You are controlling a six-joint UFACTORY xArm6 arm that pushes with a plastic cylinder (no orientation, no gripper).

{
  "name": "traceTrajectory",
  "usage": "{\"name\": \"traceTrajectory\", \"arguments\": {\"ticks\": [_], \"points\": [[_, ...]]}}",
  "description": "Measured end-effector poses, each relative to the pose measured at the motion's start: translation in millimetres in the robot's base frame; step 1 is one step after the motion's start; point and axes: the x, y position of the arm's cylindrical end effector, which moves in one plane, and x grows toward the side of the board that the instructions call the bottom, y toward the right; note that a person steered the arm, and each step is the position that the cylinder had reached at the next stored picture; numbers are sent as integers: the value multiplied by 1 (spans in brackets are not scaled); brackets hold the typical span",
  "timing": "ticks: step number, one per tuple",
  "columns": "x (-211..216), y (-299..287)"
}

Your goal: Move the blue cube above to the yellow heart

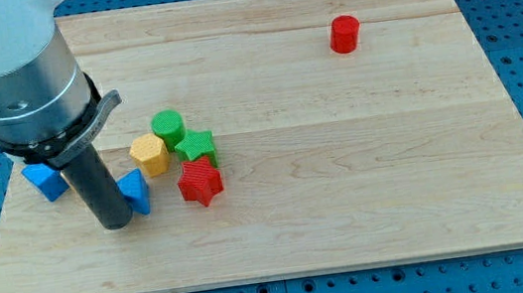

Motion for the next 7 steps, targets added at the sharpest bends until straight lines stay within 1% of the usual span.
{"name": "traceTrajectory", "arguments": {"ticks": [1, 2, 3, 4, 6, 7], "points": [[4, -65], [-45, -123], [-49, -65], [-69, -52], [-97, -92], [-105, -65]]}}
